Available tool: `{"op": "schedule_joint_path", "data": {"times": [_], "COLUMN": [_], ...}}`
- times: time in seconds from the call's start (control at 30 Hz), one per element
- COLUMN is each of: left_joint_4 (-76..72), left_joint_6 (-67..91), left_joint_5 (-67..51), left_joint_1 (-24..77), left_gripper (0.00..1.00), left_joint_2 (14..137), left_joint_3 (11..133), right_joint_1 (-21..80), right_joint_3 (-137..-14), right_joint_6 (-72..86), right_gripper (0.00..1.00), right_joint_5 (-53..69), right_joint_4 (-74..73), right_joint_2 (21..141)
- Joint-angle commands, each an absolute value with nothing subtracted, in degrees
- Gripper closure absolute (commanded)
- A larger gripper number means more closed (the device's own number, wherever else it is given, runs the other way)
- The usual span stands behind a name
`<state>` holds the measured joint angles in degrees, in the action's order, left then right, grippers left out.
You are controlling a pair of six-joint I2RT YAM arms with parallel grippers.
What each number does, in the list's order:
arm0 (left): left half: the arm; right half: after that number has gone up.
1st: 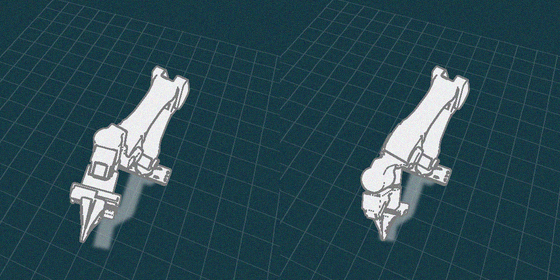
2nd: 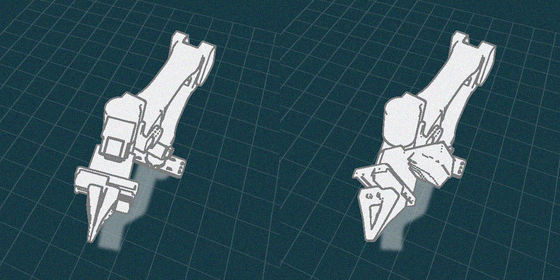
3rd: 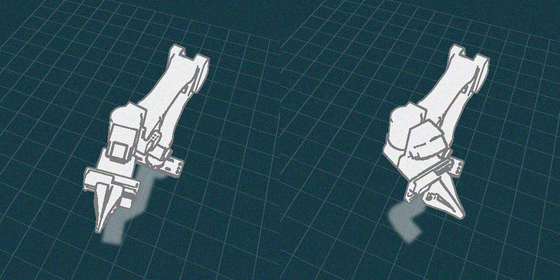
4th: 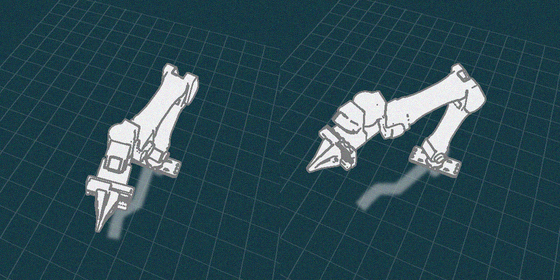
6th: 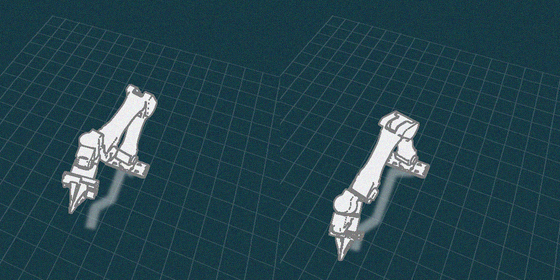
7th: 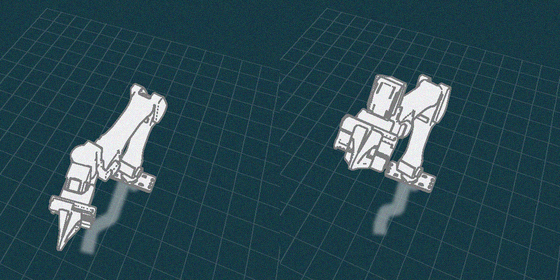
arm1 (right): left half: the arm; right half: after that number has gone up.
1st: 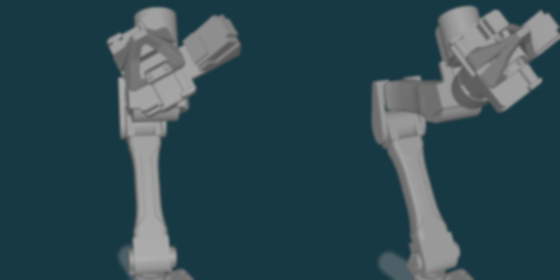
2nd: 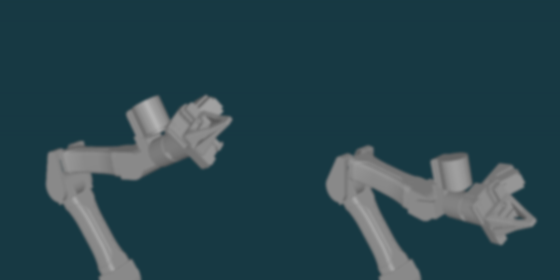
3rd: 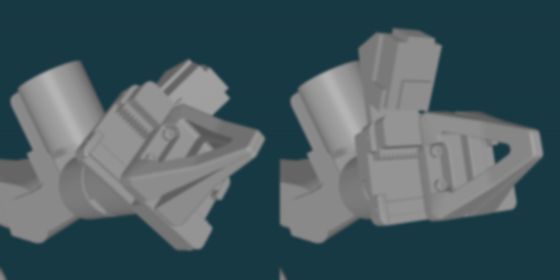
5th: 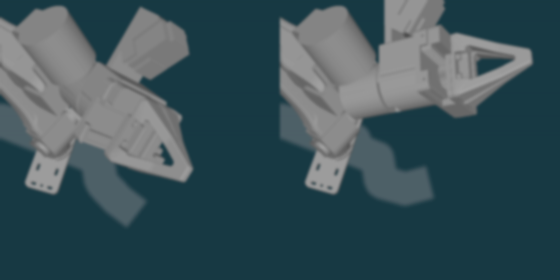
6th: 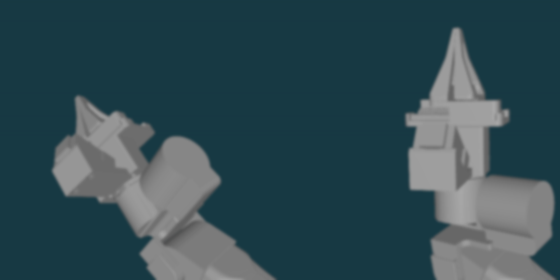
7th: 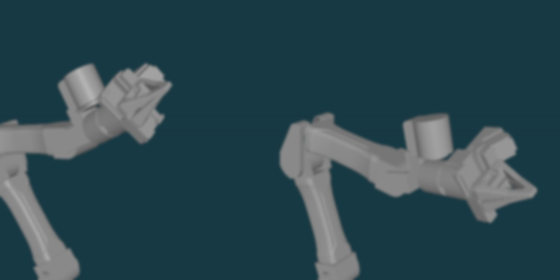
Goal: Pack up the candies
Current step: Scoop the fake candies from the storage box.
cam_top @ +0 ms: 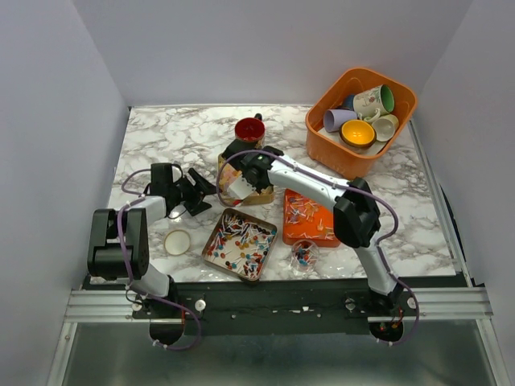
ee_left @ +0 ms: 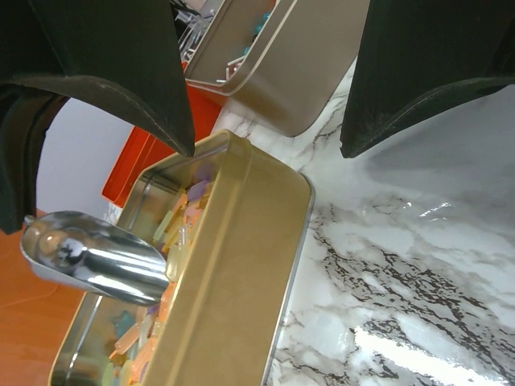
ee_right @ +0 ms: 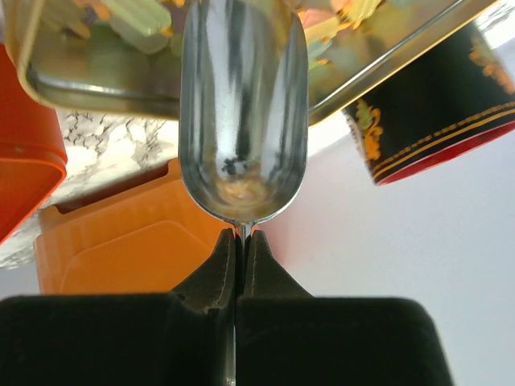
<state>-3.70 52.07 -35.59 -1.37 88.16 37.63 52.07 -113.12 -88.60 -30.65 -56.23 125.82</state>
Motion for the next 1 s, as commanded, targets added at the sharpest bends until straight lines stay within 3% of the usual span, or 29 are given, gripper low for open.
{"op": "schedule_joint_path", "data": {"times": [0.0,0.63,0.97], "left_joint_4": [-3.6,-4.7,-4.1], "left_joint_6": [50.2,49.2,49.2], "left_joint_5": [-34.9,-37.1,-38.5], "left_joint_1": [-0.5,-0.2,2.2], "left_gripper": [0.19,0.21,0.21], "left_joint_2": [89.6,95.7,98.5], "left_joint_3": [38.2,42.4,44.4], "right_joint_1": [49.0,48.4,46.0], "right_joint_3": [-110.5,-109.2,-107.7], "right_joint_6": [-92.1,-97.6,-99.4], "right_gripper": [0.99,0.99,0.99], "right_joint_5": [-26.5,-13.3,-12.7], "right_joint_4": [-57.0,-57.6,-55.5], "right_joint_2": [124.6,124.3,124.4]}}
